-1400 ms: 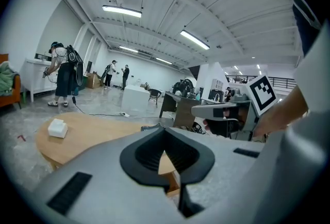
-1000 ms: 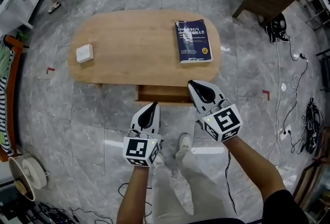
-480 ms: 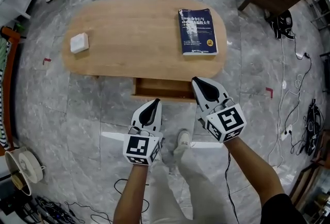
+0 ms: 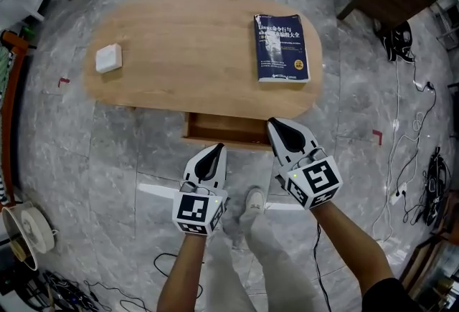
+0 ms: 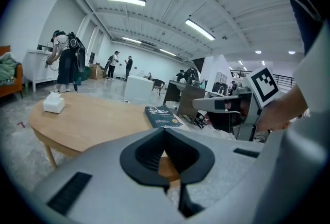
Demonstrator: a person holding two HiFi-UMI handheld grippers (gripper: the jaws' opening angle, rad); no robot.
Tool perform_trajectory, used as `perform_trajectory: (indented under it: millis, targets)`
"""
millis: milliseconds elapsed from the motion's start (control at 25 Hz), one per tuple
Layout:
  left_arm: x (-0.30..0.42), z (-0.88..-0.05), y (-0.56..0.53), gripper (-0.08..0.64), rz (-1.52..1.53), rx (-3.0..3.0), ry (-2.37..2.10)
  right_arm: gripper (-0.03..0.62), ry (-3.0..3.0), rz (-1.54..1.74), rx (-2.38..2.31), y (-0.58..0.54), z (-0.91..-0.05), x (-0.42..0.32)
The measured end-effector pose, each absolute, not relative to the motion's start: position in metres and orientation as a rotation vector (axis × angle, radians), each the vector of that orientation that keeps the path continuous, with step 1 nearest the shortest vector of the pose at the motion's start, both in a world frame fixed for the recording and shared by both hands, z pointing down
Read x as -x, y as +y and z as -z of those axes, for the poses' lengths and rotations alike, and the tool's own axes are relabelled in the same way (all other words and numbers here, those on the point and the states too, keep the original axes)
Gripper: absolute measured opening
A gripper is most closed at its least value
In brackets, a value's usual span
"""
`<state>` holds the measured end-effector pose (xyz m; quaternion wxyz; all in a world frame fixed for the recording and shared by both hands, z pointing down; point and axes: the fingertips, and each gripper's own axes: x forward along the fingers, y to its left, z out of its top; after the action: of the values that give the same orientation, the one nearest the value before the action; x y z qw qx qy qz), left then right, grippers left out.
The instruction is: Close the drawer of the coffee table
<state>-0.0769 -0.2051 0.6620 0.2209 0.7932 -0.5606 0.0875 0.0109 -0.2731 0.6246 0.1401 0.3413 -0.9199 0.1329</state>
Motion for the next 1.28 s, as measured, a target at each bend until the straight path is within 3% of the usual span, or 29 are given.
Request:
perform_trajectory:
  millis: [1280]
  targets:
    - [0.083,-0.745,-0.201,0.002,-0.278,-2.139,-1.538,0.011,-2.650,-0.402,-0.993,-0.290,-0.676,-0.004]
